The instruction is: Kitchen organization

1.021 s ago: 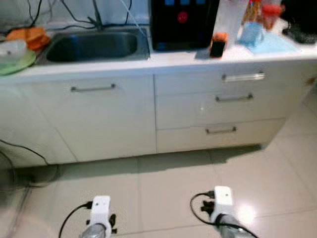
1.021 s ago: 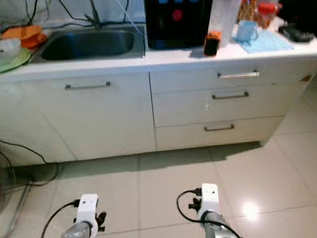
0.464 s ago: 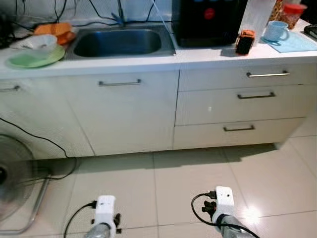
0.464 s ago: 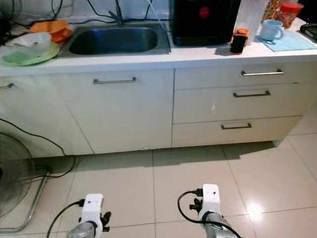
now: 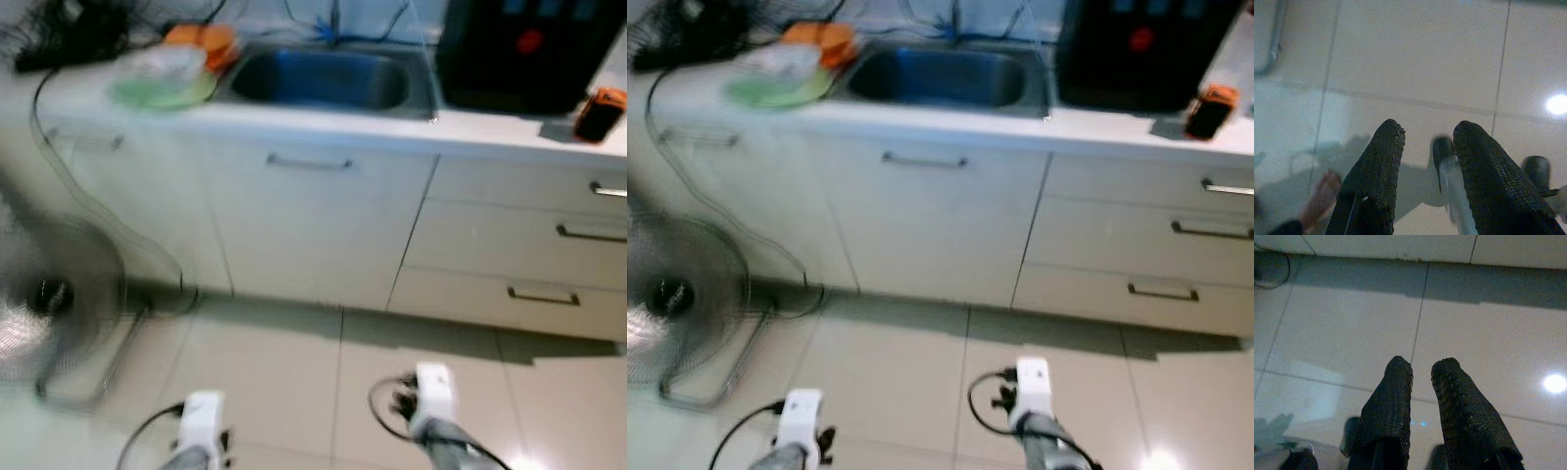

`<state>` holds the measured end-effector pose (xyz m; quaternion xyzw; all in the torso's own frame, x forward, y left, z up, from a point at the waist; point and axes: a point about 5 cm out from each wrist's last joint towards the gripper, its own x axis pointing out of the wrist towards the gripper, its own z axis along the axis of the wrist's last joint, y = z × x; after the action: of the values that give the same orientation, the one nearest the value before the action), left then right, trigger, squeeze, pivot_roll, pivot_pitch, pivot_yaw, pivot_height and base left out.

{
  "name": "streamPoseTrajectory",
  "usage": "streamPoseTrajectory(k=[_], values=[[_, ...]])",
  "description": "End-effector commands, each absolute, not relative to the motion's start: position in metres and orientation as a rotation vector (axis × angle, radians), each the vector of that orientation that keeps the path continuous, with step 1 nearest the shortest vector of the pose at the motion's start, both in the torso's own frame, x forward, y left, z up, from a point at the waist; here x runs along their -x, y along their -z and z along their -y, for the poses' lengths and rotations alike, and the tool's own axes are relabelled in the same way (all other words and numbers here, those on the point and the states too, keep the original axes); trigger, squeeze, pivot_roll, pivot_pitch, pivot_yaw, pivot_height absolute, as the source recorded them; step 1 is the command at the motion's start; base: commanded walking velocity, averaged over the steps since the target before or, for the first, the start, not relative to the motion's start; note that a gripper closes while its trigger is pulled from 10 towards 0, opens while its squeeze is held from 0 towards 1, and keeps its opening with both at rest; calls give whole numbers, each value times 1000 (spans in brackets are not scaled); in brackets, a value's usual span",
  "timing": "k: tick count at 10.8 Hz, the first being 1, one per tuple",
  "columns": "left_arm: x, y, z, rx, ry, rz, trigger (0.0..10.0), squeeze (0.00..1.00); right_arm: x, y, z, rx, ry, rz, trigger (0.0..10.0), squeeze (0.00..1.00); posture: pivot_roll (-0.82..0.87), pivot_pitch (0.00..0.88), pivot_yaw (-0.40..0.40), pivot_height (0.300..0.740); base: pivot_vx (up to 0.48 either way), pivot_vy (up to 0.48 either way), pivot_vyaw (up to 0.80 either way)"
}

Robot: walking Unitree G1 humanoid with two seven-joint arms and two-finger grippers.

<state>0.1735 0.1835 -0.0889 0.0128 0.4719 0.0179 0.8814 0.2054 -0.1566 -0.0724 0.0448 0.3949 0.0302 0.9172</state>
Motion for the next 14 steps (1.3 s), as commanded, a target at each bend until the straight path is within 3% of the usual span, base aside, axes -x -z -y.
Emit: streamPoseTrajectory(k=[1,7,10,14], values=[[-179,87,-173,-18,-12,-970,10000,0,-199,75,168,-81,-35,-835,10000,0,51,0,53,740,382,0,0],[-179,87,-174,-12,-16,-970,10000,0,-199,75,169,-85,-26,-837,10000,0,54,0,51,740,372,0,0],[-179,87,-173,-6,-16,-968,10000,0,-199,76,169,-87,-25,-848,10000,0,58,0,46,740,364,0,-667],[-178,88,-173,-1,-17,-972,10000,0,-199,75,169,-85,-28,-840,10000,0,61,0,46,740,351,0,0]])
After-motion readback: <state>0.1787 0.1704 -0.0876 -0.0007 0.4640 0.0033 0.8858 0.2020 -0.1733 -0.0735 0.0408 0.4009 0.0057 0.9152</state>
